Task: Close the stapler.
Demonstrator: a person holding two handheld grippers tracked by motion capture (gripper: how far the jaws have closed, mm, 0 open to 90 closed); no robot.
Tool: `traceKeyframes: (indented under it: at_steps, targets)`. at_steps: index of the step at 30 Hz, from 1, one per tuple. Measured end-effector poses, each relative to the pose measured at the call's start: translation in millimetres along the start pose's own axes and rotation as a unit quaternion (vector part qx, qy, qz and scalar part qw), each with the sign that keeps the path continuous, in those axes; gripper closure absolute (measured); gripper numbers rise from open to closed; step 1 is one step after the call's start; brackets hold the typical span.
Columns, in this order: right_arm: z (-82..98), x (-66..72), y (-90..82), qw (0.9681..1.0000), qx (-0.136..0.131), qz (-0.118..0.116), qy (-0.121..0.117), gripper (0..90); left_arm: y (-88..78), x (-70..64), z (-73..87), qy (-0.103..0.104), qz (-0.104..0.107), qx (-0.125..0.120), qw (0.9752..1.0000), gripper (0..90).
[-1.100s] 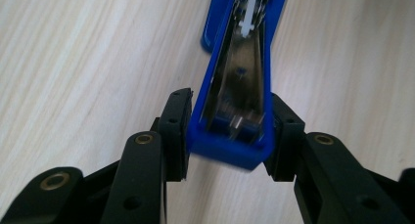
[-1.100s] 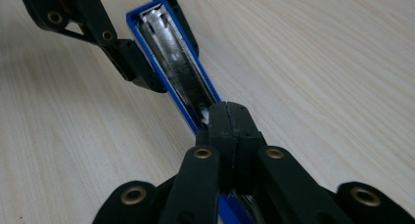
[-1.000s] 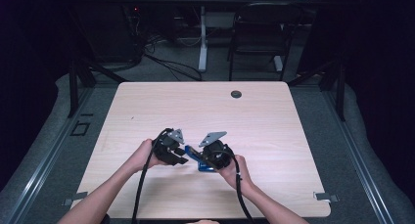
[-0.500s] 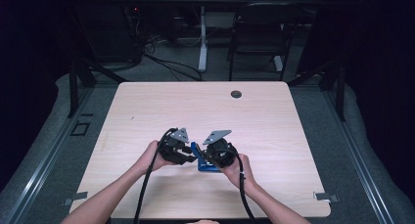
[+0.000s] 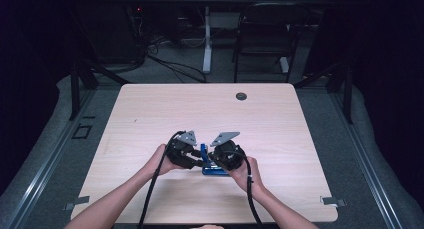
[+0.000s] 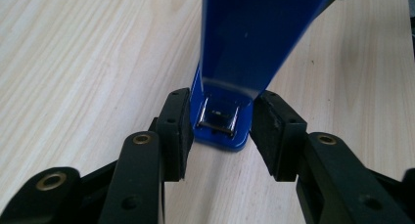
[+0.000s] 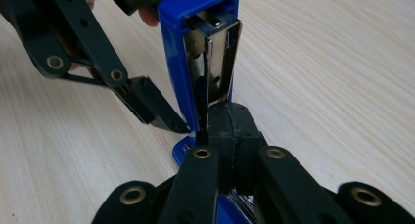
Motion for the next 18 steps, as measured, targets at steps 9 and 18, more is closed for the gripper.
traceKeyframes:
  at_steps: [9,18]
  targets:
    - [2.0,-4.5,-4.0,1.0000,0.000,0.004,0.007,90.0,8.7,-1.8,-1.6,0.013,0.000,-0.006,0.9999,64.4]
    - [0.3,-6.1,-10.8,0.9999,-0.004,0.009,0.009,90.0,10.0,-3.6,-2.9,0.021,0.000,0.000,0.9998,64.7]
Point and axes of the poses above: each handheld gripper's, and its own axes: y roughly forward along the jaws, z roughly out of its underside, x roughly to its left, the point moved 3 cm from there along y, roughly forward along the jaws, and after that the axes turned 12 degrees about -x, right-handed, at the moved point
